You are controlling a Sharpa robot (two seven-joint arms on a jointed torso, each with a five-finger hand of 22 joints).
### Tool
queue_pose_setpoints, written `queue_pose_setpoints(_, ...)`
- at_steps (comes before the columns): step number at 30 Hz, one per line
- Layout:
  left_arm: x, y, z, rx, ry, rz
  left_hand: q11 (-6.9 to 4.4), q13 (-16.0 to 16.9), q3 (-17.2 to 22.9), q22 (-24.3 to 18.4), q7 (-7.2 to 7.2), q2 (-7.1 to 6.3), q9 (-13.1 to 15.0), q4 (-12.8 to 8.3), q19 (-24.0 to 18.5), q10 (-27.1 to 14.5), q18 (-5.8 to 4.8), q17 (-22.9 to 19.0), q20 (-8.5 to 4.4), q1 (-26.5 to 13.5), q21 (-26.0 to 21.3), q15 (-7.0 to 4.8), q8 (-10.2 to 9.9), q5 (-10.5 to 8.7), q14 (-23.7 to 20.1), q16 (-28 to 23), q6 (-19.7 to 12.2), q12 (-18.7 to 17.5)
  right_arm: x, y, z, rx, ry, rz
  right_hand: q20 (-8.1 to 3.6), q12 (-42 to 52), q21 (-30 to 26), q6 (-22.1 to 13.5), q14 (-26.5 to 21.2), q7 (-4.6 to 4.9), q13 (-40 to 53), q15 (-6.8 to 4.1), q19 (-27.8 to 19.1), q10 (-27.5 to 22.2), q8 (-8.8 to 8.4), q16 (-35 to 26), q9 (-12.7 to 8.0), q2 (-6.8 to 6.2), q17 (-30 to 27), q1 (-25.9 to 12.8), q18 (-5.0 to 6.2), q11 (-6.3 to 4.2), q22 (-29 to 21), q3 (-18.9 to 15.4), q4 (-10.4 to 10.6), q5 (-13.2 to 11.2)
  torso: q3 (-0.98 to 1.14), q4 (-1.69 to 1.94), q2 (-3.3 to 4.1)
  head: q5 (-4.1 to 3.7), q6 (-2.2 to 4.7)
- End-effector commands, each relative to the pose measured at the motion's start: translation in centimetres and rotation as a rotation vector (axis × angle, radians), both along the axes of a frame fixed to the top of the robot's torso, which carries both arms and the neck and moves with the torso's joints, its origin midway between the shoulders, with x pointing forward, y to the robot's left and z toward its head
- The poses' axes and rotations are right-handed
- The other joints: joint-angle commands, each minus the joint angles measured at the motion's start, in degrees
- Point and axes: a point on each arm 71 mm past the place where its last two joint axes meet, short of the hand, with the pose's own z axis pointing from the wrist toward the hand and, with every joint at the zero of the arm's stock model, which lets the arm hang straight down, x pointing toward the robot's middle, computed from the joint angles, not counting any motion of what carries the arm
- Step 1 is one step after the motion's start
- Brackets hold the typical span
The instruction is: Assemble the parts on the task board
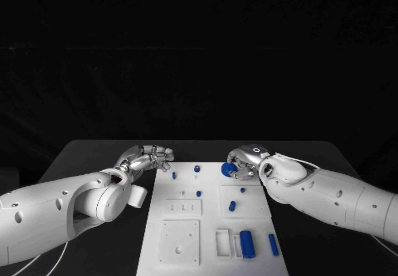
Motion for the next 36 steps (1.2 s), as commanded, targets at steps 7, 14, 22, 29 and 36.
queue_pose_setpoints(7,0.1,-0.1,0.2,0.022,-0.031,-0.012,-0.14,0.03,0.12,0.87,0.38,0.04,-0.03,-0.13,-0.28,-0.37,0.85,0.13,-0.28,-0.45,0.32,-0.21,-0.18,-0.14,0.31,-0.37,-0.04,-0.06,-0.6,1.2,1.5,-0.060,-0.131,-0.014,-0.32,-0.51,0.34,4.96,0.18,-0.36,-0.18,-0.60,-0.09,0.07,0.74,-0.55,1.00,-2.24,0.45,0.22,3.65,-0.59,0.97,2.28,1.52,-1.44,-0.08,0.08,0.00,-0.16,0.62)
queue_pose_setpoints(14,0.1,-0.1,0.2,0.021,-0.032,-0.011,-0.14,0.04,0.14,0.87,0.37,0.03,-0.03,-0.14,-0.29,-0.38,0.85,0.15,-0.28,-0.43,0.32,-0.21,-0.18,-0.14,0.31,-0.38,-0.04,-0.03,-1.8,3.6,2.4,-0.057,-0.175,0.043,-0.39,-0.49,0.43,5.21,0.30,-0.45,-0.08,-0.68,0.03,0.38,0.74,-0.71,1.01,-2.99,0.74,0.56,3.65,-0.68,0.97,3.16,2.24,-2.46,-0.08,0.06,0.01,0.02,0.91)
queue_pose_setpoints(22,0.0,-0.1,0.2,0.021,-0.031,-0.011,-0.13,0.04,0.14,0.87,0.37,0.03,-0.03,-0.15,-0.29,-0.43,0.85,0.16,-0.28,-0.42,0.33,-0.21,-0.18,-0.14,0.32,-0.39,-0.04,-0.03,-3.2,6.8,2.9,-0.053,-0.212,0.115,-0.42,-0.49,0.49,5.38,0.36,-0.50,-0.02,-0.73,0.11,0.59,0.74,-0.81,1.03,-3.46,0.95,0.76,3.65,-0.73,0.97,3.73,2.74,-3.12,-0.04,0.09,0.09,0.54,1.13)
queue_pose_setpoints(29,0.0,-0.3,0.2,0.020,-0.031,-0.016,-0.11,0.04,0.15,0.88,0.37,0.03,-0.03,-0.16,-0.29,-0.49,0.85,0.18,-0.28,-0.41,0.34,-0.21,-0.18,-0.14,0.32,-0.39,-0.04,-0.03,-4.0,9.9,3.0,-0.041,-0.223,0.175,-0.44,-0.59,0.50,5.42,0.40,-0.52,-0.05,-0.75,0.14,0.64,0.69,-0.92,1.02,-3.73,1.10,1.00,3.65,-0.75,0.96,4.21,3.08,-3.72,-0.10,0.19,0.06,1.09,1.21)
queue_pose_setpoints(36,0.0,-0.4,0.2,0.019,-0.031,-0.019,-0.10,0.05,0.16,0.88,0.38,0.05,-0.03,-0.15,-0.29,-0.51,0.84,0.20,-0.27,-0.42,0.35,-0.21,-0.17,-0.14,0.33,-0.40,-0.04,-0.01,-4.2,12.0,2.0,-0.043,-0.202,0.204,-0.44,-0.64,0.51,5.42,0.41,-0.52,-0.08,-0.76,0.14,0.62,0.67,-0.95,1.01,-3.76,1.14,1.07,3.65,-0.75,0.96,4.31,3.13,-3.89,-0.19,0.31,0.13,1.36,1.40)
